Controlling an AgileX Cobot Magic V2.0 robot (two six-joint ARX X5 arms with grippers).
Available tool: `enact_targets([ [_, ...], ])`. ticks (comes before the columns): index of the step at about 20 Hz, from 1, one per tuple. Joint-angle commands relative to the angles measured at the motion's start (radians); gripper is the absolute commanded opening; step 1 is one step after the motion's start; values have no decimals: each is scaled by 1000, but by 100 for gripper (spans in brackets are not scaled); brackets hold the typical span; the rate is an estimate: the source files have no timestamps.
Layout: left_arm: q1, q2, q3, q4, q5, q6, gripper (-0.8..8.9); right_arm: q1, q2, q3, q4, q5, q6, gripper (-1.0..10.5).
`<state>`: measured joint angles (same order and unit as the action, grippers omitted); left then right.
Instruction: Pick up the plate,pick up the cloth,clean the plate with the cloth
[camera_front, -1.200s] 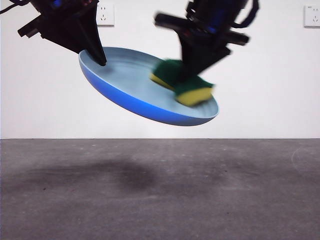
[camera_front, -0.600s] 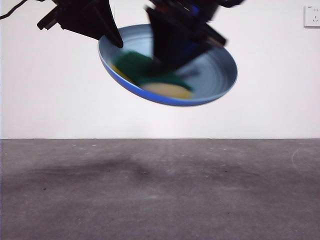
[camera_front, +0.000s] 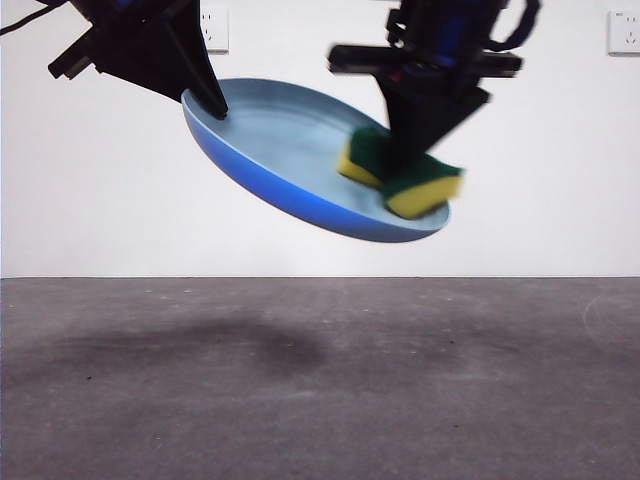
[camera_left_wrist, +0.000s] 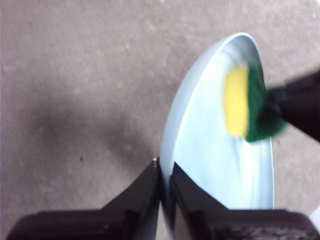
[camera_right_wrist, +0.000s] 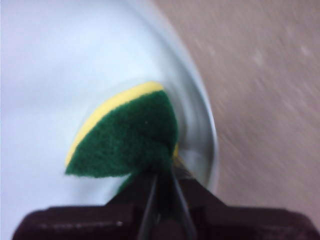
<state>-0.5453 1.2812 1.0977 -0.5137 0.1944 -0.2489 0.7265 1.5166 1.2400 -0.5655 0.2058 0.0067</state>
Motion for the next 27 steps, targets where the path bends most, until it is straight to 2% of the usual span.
enact_targets([
  [1, -44, -11, 10, 30, 98, -10, -9, 7, 19, -11, 108, -195, 2, -17],
  [4, -49, -11, 10, 45, 92, -10, -9, 17, 21, -11, 129, -357, 27, -17],
  [8, -45, -11, 10, 96, 39, -11, -9, 41, 23, -11, 55, -444, 28, -17],
  [9, -34, -11, 10, 116, 32, -11, -9, 48, 23, -11, 2, -442, 20, -17],
  [11, -11, -11, 10, 131, 25, -11, -9, 49, 23, -11, -111, -407, -8, -17],
  [12, -5, -11, 10, 122, 9, -8, -9, 49, 22, -11, -153, -346, -7, -17],
  [15, 28, -11, 10, 38, -124, 70, -9, 47, -18, -11, -229, -66, -4, -17],
  [16, 37, -5, 10, 5, -179, 97, -9, 47, -40, -11, -229, -35, 0, -17],
  [19, 62, 27, 10, -47, -275, 149, -9, 47, -122, -11, -208, -15, 11, -17],
  [27, 142, 172, 10, -32, -278, 172, -9, 47, -272, -11, -199, -14, 30, -17],
])
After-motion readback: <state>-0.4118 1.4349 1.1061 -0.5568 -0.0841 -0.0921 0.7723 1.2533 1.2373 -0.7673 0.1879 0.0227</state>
